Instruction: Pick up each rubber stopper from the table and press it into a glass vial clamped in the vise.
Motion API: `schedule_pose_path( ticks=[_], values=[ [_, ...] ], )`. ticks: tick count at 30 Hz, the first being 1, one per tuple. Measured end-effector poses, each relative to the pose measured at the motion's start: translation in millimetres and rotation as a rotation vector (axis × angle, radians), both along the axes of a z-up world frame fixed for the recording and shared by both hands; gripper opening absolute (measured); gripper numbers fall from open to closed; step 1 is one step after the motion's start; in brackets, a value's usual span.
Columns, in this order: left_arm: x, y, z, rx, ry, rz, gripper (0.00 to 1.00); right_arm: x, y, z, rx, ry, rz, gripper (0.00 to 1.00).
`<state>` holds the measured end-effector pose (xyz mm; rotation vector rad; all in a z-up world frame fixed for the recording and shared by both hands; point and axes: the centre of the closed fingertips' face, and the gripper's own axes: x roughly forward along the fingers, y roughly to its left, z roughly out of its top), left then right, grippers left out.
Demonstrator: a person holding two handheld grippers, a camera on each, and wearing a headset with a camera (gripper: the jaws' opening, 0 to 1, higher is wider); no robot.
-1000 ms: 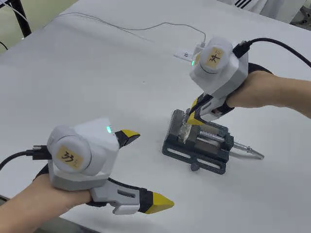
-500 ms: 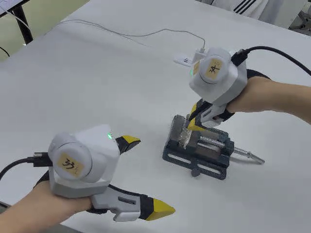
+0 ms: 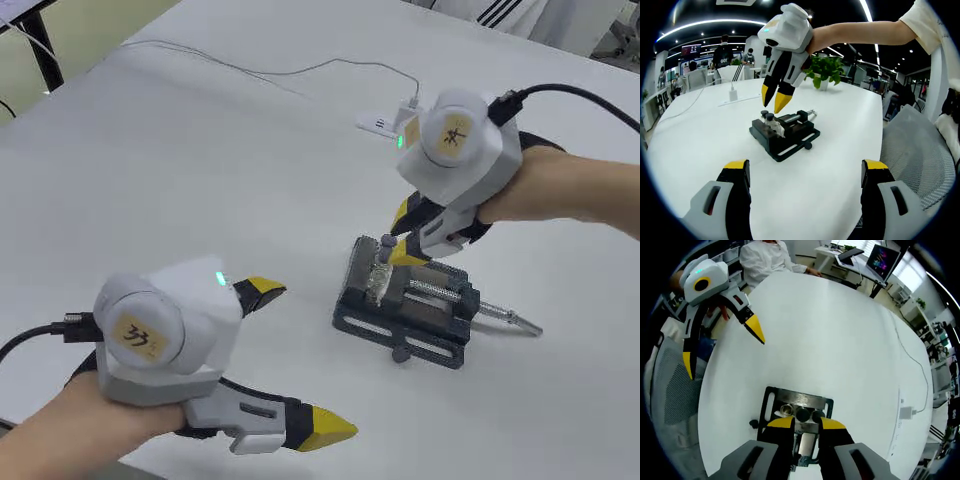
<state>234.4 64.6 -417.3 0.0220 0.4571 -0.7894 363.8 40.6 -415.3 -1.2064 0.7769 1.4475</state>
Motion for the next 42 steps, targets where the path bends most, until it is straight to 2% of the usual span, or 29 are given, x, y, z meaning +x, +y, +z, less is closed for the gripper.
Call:
schedule_pose_path(
  ticks=[3,7,12,20,42],
  values=[
    [1.1,1.1,-0.1,0.000,0.000,0.004,0.91,4.8,-1.3,5.2,0.008,0.020,-0.013,0.07],
    [2.4,2.1,0.0,-0.004,0.000,0.009,0.91,-0.5,-1.7,2.5,0.002,0.091,-0.016,0.06],
    [3.3,2.2,-0.9,-0.004,0.003,0.014,0.91,-3.4,1.3,-0.9,-0.004,0.140,-0.015,0.05],
    [3.7,2.5,-4.2,-0.004,0.012,0.018,0.91,-3.6,2.5,-5.9,-0.009,0.150,-0.012,0.01],
    [2.2,-1.1,-13.1,-0.006,0.038,0.010,0.90,-6.7,0.4,-11.6,-0.033,0.167,0.007,0.00]
  ],
)
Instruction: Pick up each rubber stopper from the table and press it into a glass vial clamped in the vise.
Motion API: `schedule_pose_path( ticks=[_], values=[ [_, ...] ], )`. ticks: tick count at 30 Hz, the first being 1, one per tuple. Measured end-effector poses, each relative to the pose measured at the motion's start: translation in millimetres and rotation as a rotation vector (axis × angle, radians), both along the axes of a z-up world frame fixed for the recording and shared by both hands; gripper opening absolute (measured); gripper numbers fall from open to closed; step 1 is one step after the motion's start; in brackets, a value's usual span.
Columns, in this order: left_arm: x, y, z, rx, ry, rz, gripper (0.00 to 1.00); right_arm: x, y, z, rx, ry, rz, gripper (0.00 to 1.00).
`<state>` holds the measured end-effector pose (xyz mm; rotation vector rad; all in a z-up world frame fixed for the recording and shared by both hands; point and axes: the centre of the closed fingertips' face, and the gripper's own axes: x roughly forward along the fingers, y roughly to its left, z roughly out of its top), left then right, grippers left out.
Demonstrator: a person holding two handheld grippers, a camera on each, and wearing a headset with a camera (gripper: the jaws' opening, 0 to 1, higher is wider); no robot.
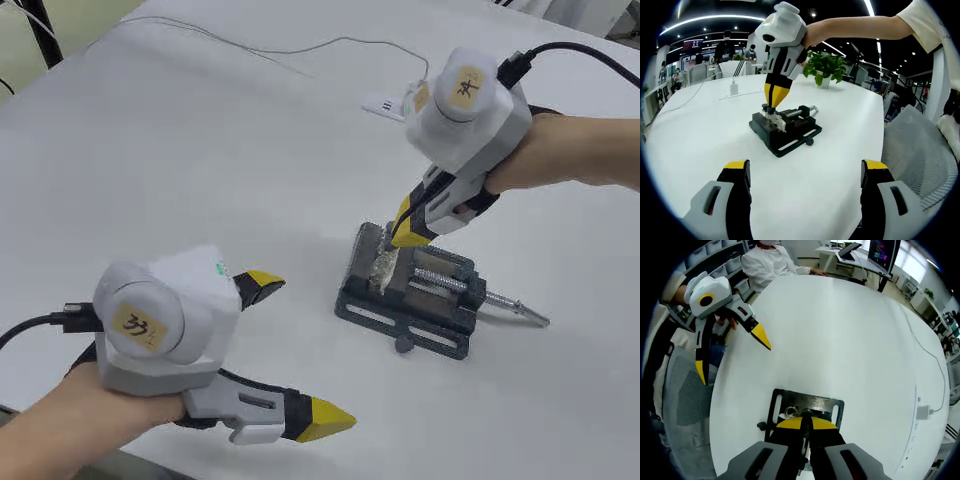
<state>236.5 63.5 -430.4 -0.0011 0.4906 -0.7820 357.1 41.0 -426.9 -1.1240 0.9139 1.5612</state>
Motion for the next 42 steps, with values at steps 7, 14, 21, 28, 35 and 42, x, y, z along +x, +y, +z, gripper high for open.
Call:
schedule_pose_path(
  ticks=[7,14,21,28,35,42],
  values=[
    [1.3,0.1,-0.7,-0.001,0.003,0.002,0.90,-0.2,1.1,-1.6,-0.052,0.009,0.045,0.00],
    [2.4,-4.5,-1.8,-0.010,0.009,-0.003,0.90,0.8,-0.4,-1.5,-0.079,0.002,0.045,0.00],
    [5.3,-9.4,-2.4,-0.021,0.012,-0.007,0.90,0.8,-1.0,-1.7,-0.080,0.019,0.026,0.00],
    [6.8,-9.0,-4.3,-0.026,0.015,-0.005,0.90,-1.4,-0.1,-3.0,-0.105,-0.008,0.041,0.00],
    [8.9,-8.9,-6.7,-0.035,0.020,0.001,0.90,-1.1,-0.8,-4.1,-0.109,-0.013,0.046,0.00],
    [13.0,-9.4,-7.6,-0.039,0.020,0.002,0.90,-1.9,1.6,-4.2,-0.119,-0.016,0.042,0.00]
  ],
)
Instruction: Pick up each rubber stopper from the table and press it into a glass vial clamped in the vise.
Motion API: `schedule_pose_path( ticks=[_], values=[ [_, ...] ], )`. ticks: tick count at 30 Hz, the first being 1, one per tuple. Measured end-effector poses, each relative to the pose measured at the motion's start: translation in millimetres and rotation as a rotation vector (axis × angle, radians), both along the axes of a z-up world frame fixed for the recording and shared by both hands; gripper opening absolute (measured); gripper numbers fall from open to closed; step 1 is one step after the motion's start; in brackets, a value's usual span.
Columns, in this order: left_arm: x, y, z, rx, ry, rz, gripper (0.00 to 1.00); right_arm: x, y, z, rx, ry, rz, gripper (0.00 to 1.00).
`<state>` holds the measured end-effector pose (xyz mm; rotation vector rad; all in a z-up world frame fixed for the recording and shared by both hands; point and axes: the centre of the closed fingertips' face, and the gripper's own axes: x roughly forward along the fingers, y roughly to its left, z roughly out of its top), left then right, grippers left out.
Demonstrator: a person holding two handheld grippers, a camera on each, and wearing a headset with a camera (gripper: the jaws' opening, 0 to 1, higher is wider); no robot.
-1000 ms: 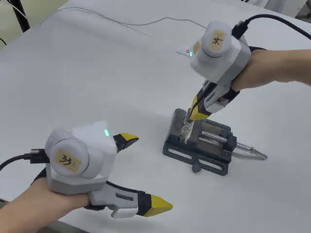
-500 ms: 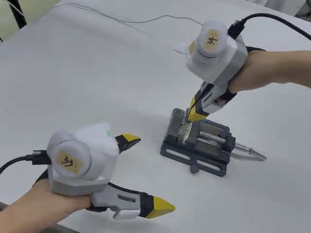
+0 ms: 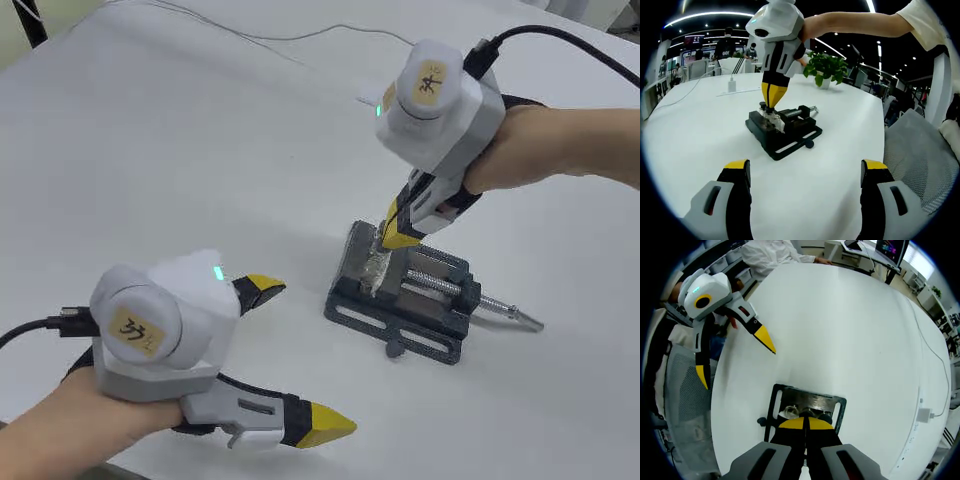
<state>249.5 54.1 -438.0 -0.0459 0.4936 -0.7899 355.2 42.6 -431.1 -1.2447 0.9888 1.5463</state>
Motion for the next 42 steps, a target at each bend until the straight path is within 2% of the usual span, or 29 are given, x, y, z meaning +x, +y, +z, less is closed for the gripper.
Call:
schedule_pose_path(
  ticks=[7,16,23,28,31,36,42],
  values=[
    [3.2,3.0,0.1,-0.004,0.000,0.008,0.90,4.1,4.3,-0.1,-0.040,0.017,0.000,0.00],
    [5.5,2.5,1.8,-0.006,-0.002,0.008,0.90,4.5,2.3,-0.9,-0.091,0.012,0.014,0.00],
    [5.8,2.2,7.0,0.000,-0.012,0.006,0.90,4.6,2.2,-0.9,-0.085,-0.001,-0.006,0.00],
    [4.9,2.2,13.0,0.000,-0.019,0.010,0.90,10.4,1.7,-1.6,-0.045,0.025,-0.058,0.00],
    [3.4,1.1,16.6,0.002,-0.021,0.005,0.90,7.6,2.2,-0.7,-0.032,0.027,-0.071,0.00],
    [1.0,0.8,22.5,0.012,-0.029,0.001,0.90,8.9,2.8,-0.7,-0.042,0.034,-0.072,0.00],
    [-2.4,0.8,27.7,0.023,-0.041,-0.007,0.90,9.0,1.3,-0.8,-0.040,0.021,-0.084,0.00]
  ],
)
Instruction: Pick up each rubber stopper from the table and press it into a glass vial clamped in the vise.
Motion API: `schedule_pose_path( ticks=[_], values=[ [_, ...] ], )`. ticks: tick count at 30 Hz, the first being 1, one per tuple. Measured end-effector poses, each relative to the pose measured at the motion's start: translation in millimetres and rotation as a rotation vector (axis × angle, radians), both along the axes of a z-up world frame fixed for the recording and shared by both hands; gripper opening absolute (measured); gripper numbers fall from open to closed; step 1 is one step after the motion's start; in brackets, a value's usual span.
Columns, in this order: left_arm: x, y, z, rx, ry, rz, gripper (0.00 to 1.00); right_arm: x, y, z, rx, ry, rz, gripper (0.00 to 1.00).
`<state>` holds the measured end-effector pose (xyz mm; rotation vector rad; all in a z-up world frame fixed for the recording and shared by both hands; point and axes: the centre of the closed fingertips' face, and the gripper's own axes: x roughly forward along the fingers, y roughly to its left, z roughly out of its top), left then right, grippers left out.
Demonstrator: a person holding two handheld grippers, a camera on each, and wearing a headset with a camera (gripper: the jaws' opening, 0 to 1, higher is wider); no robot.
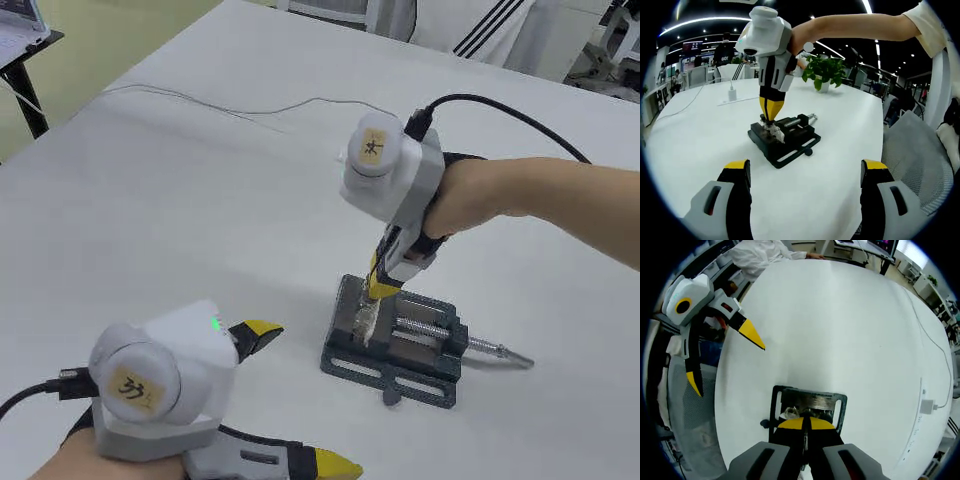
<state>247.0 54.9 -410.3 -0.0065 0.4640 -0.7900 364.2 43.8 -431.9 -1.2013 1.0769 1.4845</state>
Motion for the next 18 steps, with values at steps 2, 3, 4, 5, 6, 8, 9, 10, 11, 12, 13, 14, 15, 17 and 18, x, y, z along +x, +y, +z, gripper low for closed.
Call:
schedule_pose_path(
  ticks=[2,3,4,5,6,8,9,10,11,12,13,14,15,17,18],
  values=[
    [-0.9,1.3,1.7,0.008,-0.006,0.000,0.90,0.7,-0.7,0.1,0.009,0.000,-0.016,0.00],
    [-1.0,2.1,2.4,0.007,-0.006,0.001,0.90,0.7,-1.3,0.1,0.013,-0.002,-0.012,0.00],
    [-1.1,2.9,2.9,0.007,-0.008,0.004,0.90,0.9,-1.7,0.1,0.022,-0.007,-0.005,0.00],
    [-1.0,3.5,3.2,0.009,-0.010,0.006,0.90,1.0,-1.7,0.0,0.025,-0.009,-0.010,0.00],
    [-1.1,3.8,3.5,0.010,-0.012,0.008,0.90,1.1,-1.6,0.0,0.028,-0.011,-0.017,0.00],
    [-2.1,3.4,4.2,0.007,-0.012,0.008,0.90,0.6,-1.5,0.0,0.034,-0.015,-0.011,0.00],
    [-2.7,3.0,4.1,0.011,-0.015,0.005,0.90,0.6,-1.4,0.0,0.035,-0.017,-0.010,0.00],
    [-3.1,2.7,4.2,0.012,-0.014,0.004,0.90,0.6,-1.4,-0.1,0.035,-0.018,-0.009,0.00],
    [-3.4,2.4,4.6,0.011,-0.015,0.004,0.90,0.3,-1.6,0.0,0.035,-0.020,-0.006,0.00],
    [-3.6,2.2,5.3,0.009,-0.016,0.005,0.90,-1.0,-1.9,0.3,0.035,-0.026,0.009,0.00],
    [-3.7,2.1,5.5,0.007,-0.017,0.006,0.90,-1.5,-2.1,0.3,0.035,-0.030,0.017,0.00],
    [-4.1,2.4,5.5,0.008,-0.017,0.005,0.90,-2.2,-2.2,0.5,0.035,-0.035,0.025,0.00],
    [-4.4,2.7,5.4,0.009,-0.017,0.005,0.90,-3.6,-2.4,1.1,0.035,-0.038,0.027,0.00],
    [-5.1,3.6,5.2,0.010,-0.016,0.004,0.90,-3.8,-3.4,1.7,0.037,-0.044,0.037,0.00],
    [-5.4,4.0,5.3,0.010,-0.017,0.005,0.90,-3.1,-3.8,1.8,0.038,-0.046,0.040,0.00]
  ],
)
